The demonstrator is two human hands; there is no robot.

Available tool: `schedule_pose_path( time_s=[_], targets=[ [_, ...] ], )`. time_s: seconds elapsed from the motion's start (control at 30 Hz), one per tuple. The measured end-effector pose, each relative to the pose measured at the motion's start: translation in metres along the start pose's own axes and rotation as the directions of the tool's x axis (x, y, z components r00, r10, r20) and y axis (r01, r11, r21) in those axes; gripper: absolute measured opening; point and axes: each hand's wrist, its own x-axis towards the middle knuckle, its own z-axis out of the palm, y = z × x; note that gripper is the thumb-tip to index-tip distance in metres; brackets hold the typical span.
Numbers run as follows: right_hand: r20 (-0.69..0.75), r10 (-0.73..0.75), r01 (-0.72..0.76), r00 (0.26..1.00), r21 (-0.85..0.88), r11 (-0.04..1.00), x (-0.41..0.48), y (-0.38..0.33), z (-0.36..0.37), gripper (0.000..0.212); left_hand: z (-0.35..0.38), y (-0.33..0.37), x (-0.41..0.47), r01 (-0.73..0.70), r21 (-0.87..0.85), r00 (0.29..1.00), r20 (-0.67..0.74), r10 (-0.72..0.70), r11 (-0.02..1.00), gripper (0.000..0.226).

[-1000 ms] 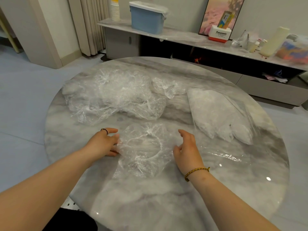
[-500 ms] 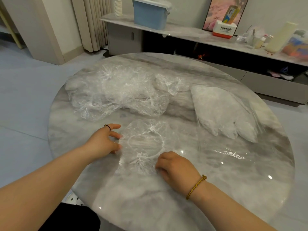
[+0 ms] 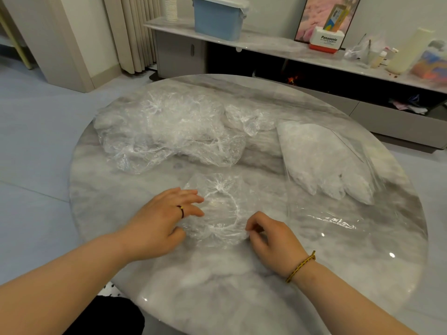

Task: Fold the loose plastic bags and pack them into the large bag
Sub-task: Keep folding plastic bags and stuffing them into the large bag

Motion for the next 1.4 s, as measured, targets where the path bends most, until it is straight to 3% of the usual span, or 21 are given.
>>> schedule_pose_path(
  time_s=[0.07, 0.1, 0.2, 0.3, 0.37, 0.5, 0.6, 0.73, 0.83, 0.93, 1.07, 1.13, 1.2, 1.33, 1.4],
  targets=[
    [0.005, 0.013, -0.013, 1.0, 0.014, 1.0, 0.001, -0.001, -0.001, 0.027, 0.006, 0.001, 0.001, 0.012, 0.043, 1.0, 0.02, -0.013, 0.999, 0.038],
    [-0.004, 0.021, -0.021, 1.0, 0.024, 1.0, 0.002, -0.002, 0.0, 0.025, 0.006, 0.002, 0.004, 0.047, 0.037, 0.998, 0.048, -0.049, 0.998, 0.045],
    [-0.094, 0.037, -0.037, 0.995, 0.004, 0.999, 0.003, -0.005, 0.003, 0.013, 0.006, 0.001, 0.01, 0.223, 0.027, 0.958, 0.179, -0.224, 0.974, 0.115],
    [-0.039, 0.036, -0.041, 0.999, -0.145, 0.989, 0.006, -0.007, 0.006, 0.053, 0.008, 0.0, 0.01, 0.258, 0.094, 0.899, 0.341, -0.275, 0.961, 0.132],
    [0.058, 0.073, -0.053, 0.996, -0.297, 0.953, 0.006, -0.005, 0.004, 0.06, 0.008, -0.001, 0.009, 0.237, 0.115, 0.882, 0.39, -0.263, 0.965, 0.135],
    [0.079, 0.204, -0.148, 0.976, -0.451, 0.88, 0.006, -0.001, -0.001, 0.059, 0.011, -0.007, 0.005, 0.234, 0.098, 0.881, 0.399, -0.254, 0.967, 0.121],
    [0.059, 0.195, -0.157, 0.979, -0.392, 0.907, 0.006, -0.002, -0.006, 0.055, 0.008, -0.007, 0.003, 0.254, 0.041, 0.875, 0.415, -0.248, 0.966, 0.112],
    [0.108, -0.008, 0.04, 0.994, -0.294, 0.955, 0.0, -0.004, -0.014, 0.07, 0.005, -0.01, 0.001, 0.215, 0.007, 0.898, 0.392, -0.2, 0.977, 0.112],
    [0.2, -0.148, 0.219, 0.969, -0.404, 0.888, -0.005, -0.001, -0.01, 0.052, 0.007, -0.011, 0.0, 0.174, 0.049, 0.91, 0.374, -0.179, 0.984, 0.109],
    [0.147, -0.228, 0.27, 0.963, -0.47, 0.84, 0.001, -0.001, -0.001, 0.042, 0.012, -0.008, 0.002, 0.139, 0.07, 0.91, 0.385, -0.156, 0.988, 0.095],
    [-0.009, -0.135, 0.125, 0.991, -0.321, 0.939, 0.01, -0.007, 0.004, 0.028, 0.012, -0.004, 0.002, 0.116, 0.076, 0.953, 0.272, -0.133, 0.99, 0.097],
    [-0.08, -0.014, -0.006, 0.997, -0.236, 0.972, 0.011, -0.007, 0.002, 0.024, 0.013, -0.004, 0.004, 0.07, 0.143, 0.987, 0.135, -0.089, 0.987, 0.078],
    [-0.043, 0.102, -0.107, 0.994, -0.141, 0.984, 0.01, -0.006, -0.001, 0.019, 0.012, -0.003, 0.006, 0.07, 0.184, 0.992, 0.088, -0.087, 0.981, 0.061],
    [-0.074, 0.189, -0.191, 0.979, -0.029, 0.981, 0.009, -0.007, -0.005, 0.019, 0.011, -0.004, 0.003, 0.263, -0.22, 0.964, 0.029, -0.264, 0.939, 0.076],
    [-0.085, 0.254, -0.25, 0.964, 0.05, 0.967, 0.01, -0.007, -0.006, 0.03, 0.013, -0.007, 0.003, 0.343, -0.393, 0.935, 0.053, -0.351, 0.853, 0.055]
  ],
)
